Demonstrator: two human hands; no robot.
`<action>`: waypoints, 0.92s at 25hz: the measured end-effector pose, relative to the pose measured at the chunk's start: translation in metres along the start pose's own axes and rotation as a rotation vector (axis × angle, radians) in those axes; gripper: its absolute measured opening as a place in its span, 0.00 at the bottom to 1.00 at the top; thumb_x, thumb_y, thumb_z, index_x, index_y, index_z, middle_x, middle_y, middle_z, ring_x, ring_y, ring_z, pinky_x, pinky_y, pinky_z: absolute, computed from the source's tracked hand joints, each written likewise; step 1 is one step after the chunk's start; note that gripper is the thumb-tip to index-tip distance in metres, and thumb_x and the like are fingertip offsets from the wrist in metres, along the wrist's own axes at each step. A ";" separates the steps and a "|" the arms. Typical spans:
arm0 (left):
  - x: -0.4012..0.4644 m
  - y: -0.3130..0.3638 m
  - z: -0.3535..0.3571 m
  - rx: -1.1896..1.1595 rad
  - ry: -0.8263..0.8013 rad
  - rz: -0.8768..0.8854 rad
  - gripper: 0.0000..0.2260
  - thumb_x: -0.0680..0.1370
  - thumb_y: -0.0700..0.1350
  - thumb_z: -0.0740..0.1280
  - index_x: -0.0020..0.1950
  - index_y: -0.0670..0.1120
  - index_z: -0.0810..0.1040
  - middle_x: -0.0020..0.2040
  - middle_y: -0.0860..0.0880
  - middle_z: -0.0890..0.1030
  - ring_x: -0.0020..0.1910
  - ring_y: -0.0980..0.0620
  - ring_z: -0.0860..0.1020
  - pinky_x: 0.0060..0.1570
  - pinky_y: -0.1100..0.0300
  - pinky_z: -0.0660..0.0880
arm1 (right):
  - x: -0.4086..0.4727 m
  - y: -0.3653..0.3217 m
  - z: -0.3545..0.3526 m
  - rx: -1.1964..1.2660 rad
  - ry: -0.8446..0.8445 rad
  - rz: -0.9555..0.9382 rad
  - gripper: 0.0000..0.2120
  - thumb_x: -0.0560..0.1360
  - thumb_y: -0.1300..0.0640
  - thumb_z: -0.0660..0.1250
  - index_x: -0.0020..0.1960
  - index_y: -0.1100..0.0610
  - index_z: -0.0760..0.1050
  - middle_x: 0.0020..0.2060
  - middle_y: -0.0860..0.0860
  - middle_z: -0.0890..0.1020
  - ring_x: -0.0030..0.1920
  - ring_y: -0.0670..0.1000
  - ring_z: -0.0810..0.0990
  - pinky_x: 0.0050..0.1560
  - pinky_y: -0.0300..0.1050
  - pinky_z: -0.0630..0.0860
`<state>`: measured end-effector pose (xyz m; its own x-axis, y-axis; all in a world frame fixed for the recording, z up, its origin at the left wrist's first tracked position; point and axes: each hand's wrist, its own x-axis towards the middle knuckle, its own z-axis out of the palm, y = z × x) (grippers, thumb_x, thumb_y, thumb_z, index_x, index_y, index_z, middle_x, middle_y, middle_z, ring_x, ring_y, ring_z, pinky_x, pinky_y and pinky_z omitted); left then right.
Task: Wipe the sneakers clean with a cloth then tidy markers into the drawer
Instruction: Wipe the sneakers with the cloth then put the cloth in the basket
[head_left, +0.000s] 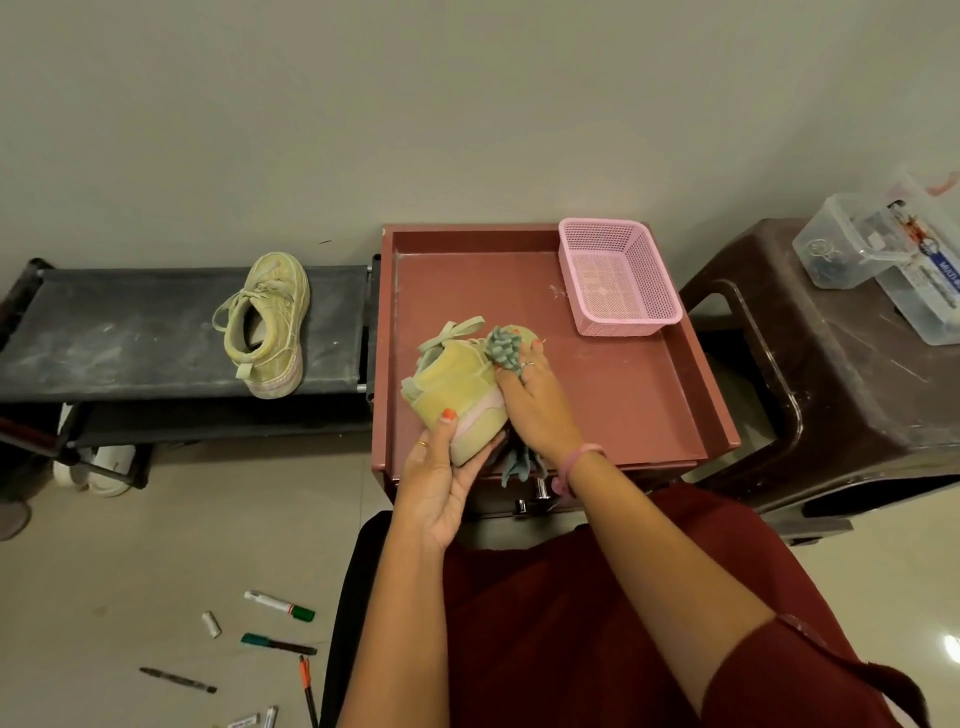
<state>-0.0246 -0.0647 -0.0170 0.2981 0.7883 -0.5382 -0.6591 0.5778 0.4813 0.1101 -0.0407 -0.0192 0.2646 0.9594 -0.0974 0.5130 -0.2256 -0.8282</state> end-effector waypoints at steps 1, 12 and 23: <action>0.001 0.000 -0.001 0.008 0.010 0.009 0.14 0.81 0.43 0.62 0.65 0.40 0.73 0.60 0.39 0.81 0.56 0.47 0.82 0.48 0.55 0.82 | -0.009 -0.005 0.003 0.011 -0.012 -0.020 0.20 0.82 0.54 0.52 0.74 0.51 0.63 0.75 0.47 0.61 0.76 0.51 0.48 0.74 0.45 0.49; 0.011 -0.002 -0.008 0.185 0.094 -0.011 0.13 0.79 0.46 0.65 0.60 0.40 0.76 0.49 0.43 0.83 0.43 0.51 0.82 0.35 0.64 0.79 | -0.034 -0.011 0.015 -0.175 0.002 -0.103 0.22 0.82 0.55 0.52 0.74 0.57 0.60 0.76 0.45 0.55 0.76 0.43 0.45 0.72 0.38 0.49; 0.011 -0.005 -0.004 0.103 0.148 0.011 0.08 0.79 0.43 0.65 0.56 0.42 0.76 0.50 0.44 0.82 0.44 0.51 0.80 0.33 0.66 0.78 | 0.040 0.014 -0.002 -0.173 0.110 0.083 0.16 0.79 0.58 0.52 0.62 0.63 0.72 0.64 0.56 0.73 0.66 0.54 0.69 0.68 0.47 0.65</action>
<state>-0.0204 -0.0602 -0.0278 0.1812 0.7591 -0.6252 -0.5854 0.5941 0.5516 0.1293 -0.0060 -0.0332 0.3943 0.9142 -0.0932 0.6153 -0.3380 -0.7122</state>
